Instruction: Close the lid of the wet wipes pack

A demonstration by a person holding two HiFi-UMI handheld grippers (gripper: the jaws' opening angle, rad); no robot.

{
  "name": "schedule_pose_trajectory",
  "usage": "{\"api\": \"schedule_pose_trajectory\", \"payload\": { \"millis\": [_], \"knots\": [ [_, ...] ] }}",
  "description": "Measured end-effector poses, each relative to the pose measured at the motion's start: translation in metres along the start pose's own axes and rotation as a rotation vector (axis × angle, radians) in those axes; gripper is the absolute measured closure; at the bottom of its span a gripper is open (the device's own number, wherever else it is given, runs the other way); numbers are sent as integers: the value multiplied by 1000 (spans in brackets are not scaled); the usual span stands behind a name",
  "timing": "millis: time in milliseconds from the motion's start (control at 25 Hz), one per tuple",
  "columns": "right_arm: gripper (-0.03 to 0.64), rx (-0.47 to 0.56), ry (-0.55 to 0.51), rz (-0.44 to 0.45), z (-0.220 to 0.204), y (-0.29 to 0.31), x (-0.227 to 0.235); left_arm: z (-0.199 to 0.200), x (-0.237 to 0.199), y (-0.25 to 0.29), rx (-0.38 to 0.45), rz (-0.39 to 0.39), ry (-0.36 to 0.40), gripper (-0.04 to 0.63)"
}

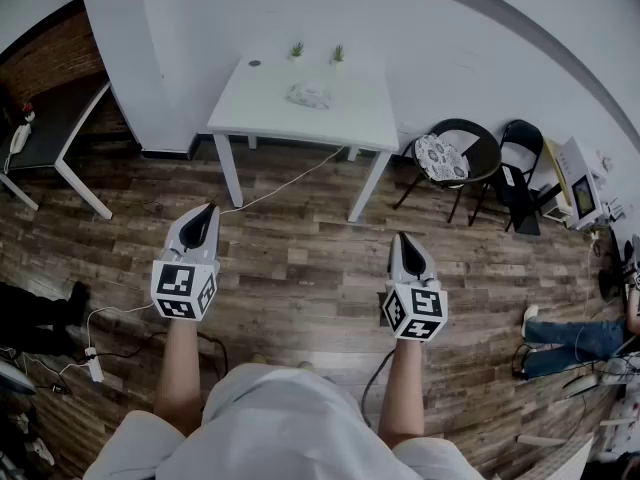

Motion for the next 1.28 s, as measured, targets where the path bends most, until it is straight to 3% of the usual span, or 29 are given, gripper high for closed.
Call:
{"api": "schedule_pose_trajectory", "payload": {
  "millis": [1040, 1280],
  "knots": [
    [611, 23, -10, -22, -1, -22, -11, 0, 10, -21, 7, -28, 6, 588],
    [547, 31, -9, -35, 1, -27, -9, 2, 9, -27, 10, -22, 5, 588]
  ]
}}
Point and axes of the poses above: the fingertips, and each gripper's own axes: y forward along the fingers, x to its right, z out of its top, the point moved 7 cm from there along -y, backward along the fingers, and after that the axes turned 2 degrees about -x, right-handed, at the moved point
